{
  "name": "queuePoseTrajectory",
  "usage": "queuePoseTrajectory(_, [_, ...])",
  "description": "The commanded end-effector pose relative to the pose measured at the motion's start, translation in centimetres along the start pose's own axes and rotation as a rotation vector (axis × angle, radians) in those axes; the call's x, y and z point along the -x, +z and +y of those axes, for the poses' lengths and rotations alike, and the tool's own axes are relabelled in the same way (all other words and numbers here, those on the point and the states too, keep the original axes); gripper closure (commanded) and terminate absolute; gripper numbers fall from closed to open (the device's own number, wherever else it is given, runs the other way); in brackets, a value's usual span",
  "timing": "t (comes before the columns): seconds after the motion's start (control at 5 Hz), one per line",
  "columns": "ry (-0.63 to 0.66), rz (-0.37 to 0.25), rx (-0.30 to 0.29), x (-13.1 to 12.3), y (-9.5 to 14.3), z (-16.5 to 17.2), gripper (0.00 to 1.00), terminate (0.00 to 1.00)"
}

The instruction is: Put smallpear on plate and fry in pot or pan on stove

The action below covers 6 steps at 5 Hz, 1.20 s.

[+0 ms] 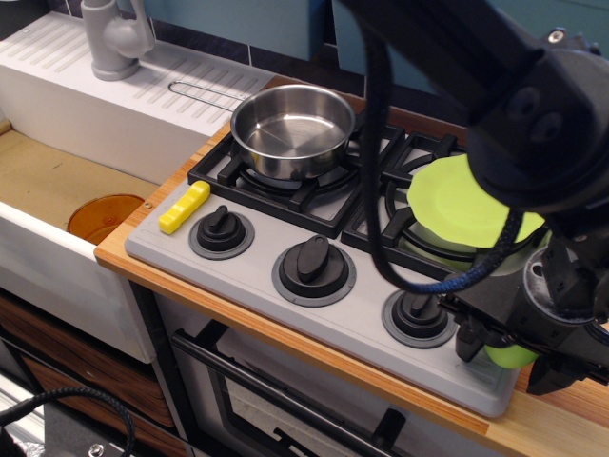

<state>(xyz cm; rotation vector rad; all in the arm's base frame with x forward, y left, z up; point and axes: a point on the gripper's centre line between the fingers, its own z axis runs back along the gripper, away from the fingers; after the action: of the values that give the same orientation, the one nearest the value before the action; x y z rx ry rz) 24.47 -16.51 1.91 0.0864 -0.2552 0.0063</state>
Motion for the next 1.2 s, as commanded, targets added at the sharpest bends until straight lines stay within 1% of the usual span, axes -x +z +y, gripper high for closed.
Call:
queuePoseTrajectory(0.0, [-0.045,0.048,0.007,-2.2,5.5,1.2,1.0,0.0])
queuePoseTrajectory(0.2, [-0.08,0.11,0.009,-4.2,9.3,3.1,1.0,0.0])
queuePoseTrajectory(0.4, [-0.115,0.148,0.007,-7.7,11.9,5.4,1.0,0.0])
queuePoseTrajectory(0.6, [-0.142,0.145,0.021,-11.4,11.2,7.2,1.0,0.0])
queuePoseTrajectory(0.8, [-0.167,0.106,0.062,-14.2,7.7,8.7,1.0,0.0])
queuePoseTrajectory(1.0, [-0.166,0.057,0.087,-15.1,4.2,8.6,1.0,0.0])
